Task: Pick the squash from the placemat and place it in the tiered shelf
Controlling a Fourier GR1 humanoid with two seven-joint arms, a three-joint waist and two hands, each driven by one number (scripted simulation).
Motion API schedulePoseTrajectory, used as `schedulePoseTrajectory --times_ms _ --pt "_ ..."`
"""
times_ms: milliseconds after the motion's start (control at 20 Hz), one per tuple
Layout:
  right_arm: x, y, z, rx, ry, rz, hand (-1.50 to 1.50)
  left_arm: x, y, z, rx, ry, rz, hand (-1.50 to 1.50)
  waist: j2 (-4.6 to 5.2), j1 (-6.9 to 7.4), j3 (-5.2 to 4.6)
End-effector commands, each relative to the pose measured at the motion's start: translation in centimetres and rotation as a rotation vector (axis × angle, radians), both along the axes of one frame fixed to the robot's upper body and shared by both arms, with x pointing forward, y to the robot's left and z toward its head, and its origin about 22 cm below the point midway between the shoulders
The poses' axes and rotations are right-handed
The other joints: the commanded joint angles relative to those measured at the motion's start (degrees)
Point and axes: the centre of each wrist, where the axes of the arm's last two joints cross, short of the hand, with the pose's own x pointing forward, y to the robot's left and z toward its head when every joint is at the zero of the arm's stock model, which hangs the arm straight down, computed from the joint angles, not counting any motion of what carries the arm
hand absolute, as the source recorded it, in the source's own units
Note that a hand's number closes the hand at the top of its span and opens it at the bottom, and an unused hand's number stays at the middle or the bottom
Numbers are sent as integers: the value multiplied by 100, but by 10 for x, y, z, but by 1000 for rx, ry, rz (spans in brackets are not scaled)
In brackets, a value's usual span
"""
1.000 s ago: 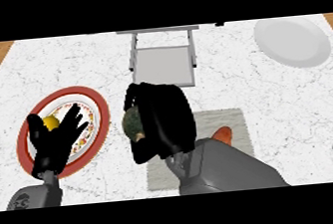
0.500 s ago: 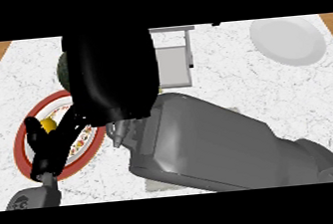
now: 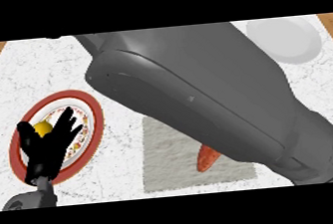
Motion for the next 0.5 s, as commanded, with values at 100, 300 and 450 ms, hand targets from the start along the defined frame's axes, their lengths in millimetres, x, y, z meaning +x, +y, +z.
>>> schedulePoseTrajectory --times_ms 100,300,450 --pt "32 -7 21 13 46 -97 150 -1 4 -16 -11 48 6 0 37 -67 -20" --pt "51 -23 31 11 72 -78 150 3 -6 -9 -1 45 20 0 36 -71 -17" --pt "68 -24 30 -45 124 -46 150 5 -2 2 2 44 -15 0 62 22 -20"
